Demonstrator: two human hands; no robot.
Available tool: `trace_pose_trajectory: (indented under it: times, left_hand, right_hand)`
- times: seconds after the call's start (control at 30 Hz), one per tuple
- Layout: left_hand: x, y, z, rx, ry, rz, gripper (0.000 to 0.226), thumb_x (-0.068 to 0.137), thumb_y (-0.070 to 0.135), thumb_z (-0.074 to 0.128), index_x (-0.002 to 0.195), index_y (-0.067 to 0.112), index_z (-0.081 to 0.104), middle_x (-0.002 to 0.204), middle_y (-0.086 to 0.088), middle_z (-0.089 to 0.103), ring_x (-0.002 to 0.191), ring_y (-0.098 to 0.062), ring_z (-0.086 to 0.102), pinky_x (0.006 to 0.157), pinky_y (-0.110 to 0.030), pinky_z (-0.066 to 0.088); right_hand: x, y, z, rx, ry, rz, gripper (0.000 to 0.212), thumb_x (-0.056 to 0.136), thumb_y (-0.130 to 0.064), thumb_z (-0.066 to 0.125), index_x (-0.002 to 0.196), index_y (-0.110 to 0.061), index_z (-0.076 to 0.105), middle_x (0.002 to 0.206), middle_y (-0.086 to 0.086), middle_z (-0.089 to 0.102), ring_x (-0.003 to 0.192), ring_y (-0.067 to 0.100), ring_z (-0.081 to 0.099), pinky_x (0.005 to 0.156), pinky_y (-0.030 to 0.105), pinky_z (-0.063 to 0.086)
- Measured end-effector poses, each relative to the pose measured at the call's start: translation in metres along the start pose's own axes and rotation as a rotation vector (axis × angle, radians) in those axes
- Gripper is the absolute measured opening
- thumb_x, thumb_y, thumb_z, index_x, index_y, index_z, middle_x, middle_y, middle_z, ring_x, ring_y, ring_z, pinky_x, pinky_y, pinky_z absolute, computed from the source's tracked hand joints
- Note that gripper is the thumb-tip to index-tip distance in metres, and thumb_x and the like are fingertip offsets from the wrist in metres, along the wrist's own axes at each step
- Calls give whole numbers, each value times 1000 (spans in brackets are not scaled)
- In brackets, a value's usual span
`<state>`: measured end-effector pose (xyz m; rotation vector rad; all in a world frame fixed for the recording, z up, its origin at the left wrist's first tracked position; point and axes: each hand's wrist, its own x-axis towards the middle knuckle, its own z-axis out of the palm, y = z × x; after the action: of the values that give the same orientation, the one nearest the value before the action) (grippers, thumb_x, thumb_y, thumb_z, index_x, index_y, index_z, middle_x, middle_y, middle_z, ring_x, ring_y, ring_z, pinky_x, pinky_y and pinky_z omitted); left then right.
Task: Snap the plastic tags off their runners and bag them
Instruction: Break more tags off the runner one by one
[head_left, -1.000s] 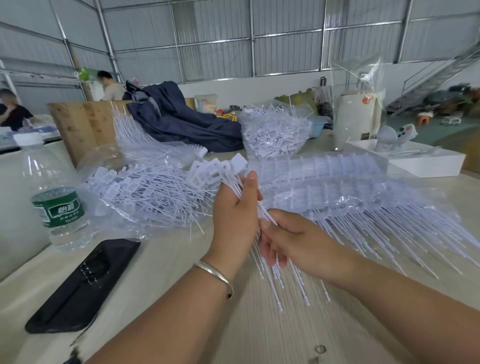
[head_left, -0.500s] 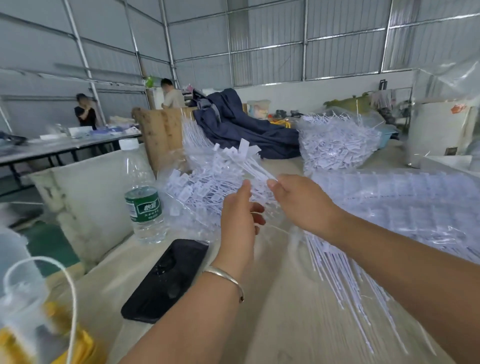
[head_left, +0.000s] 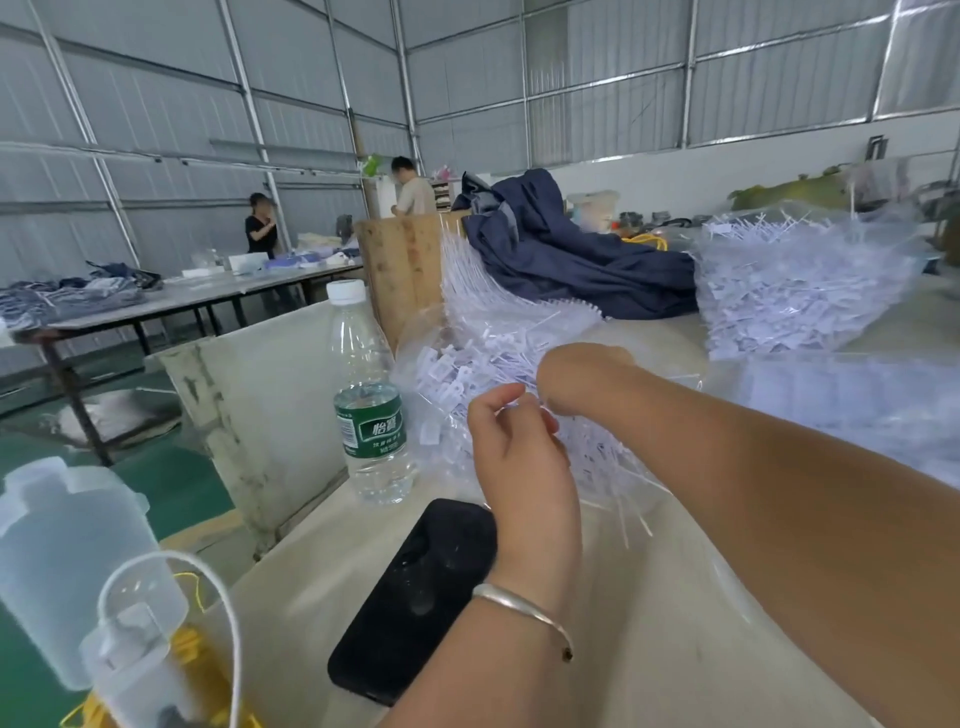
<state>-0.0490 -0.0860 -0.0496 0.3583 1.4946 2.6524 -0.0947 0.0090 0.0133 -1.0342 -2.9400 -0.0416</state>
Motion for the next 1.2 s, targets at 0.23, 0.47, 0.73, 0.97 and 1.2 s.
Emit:
trace_pose_trajectory:
  times: [0.23,0.47,0.73,0.97,1.2]
  left_hand:
    - [-1,0,0,49,-27,22,19,92,10,52,87,26,59,69,3,56,60,-12,48,62,-27,39]
    - [-15,-3,-2,121,-169,82,16,96,9,52,88,22,58,71,-1,53,60,-13,45,61,-26,38]
    - [-26,-9,6,310,-274,48,17,89,5,52,85,21,57,77,-2,56,65,-17,49,67,-30,42]
    - [-50,-23,40,776,-614,147,16,88,14,53,81,28,58,76,15,57,67,2,52,52,-8,36]
    - [-92,-33,83,990,-882,253,17,81,20,57,70,20,70,61,7,69,61,-11,66,63,-26,55]
  right_hand:
    - [10,-11,6,87,132,-74,38,85,-16,54,121,-13,42,106,7,56,92,28,59,71,35,38]
    - [0,6,18,11,226,-257,37,98,-25,41,135,-19,42,136,7,38,124,27,34,91,39,36]
    - [-66,83,11,97,407,-345,43,95,-28,51,138,-23,47,137,2,44,127,24,38,99,40,39]
    - [-124,206,-8,181,548,-66,26,94,-17,53,117,-17,64,127,4,56,120,27,44,96,40,41]
    - [-179,283,35,304,438,197,22,90,-10,46,79,-15,65,80,5,67,79,28,61,65,32,48]
